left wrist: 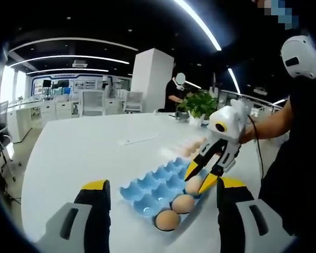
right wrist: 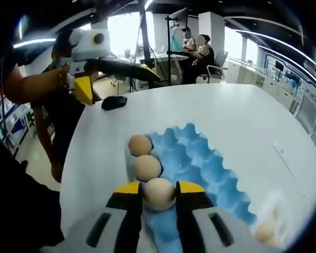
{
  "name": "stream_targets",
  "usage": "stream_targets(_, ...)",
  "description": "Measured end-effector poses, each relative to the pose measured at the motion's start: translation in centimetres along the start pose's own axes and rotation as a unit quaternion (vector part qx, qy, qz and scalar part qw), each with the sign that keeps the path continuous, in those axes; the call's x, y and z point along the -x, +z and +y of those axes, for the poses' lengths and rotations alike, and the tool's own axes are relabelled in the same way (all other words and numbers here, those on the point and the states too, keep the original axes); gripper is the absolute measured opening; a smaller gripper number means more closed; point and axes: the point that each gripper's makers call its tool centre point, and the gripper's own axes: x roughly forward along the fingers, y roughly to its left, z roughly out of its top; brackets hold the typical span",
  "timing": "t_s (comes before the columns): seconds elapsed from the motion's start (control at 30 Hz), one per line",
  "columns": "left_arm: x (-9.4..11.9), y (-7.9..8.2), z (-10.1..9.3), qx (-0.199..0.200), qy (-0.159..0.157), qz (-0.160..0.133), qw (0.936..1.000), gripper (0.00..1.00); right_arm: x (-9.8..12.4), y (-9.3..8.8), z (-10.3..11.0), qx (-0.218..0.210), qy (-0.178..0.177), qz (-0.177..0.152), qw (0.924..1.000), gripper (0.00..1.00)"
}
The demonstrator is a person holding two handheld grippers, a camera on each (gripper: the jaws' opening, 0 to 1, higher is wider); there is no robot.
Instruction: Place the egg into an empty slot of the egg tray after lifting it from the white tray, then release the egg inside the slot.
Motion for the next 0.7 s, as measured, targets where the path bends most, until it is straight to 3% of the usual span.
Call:
stream_targets(0.33,0.2,0.0,0.0,0.001,0.002,-0.001,1.0,0.84,-0.5,-1.0,-0.1,0.012,0.002,0.007,0.9999,0.24)
stream_targets(0.7,0.2,-0.1,-0.1,0.001,0.002,0.005,1.0,0.82,-0.8,-1.4,0.0,0.017,0.011,-0.022,0.9995,0.26)
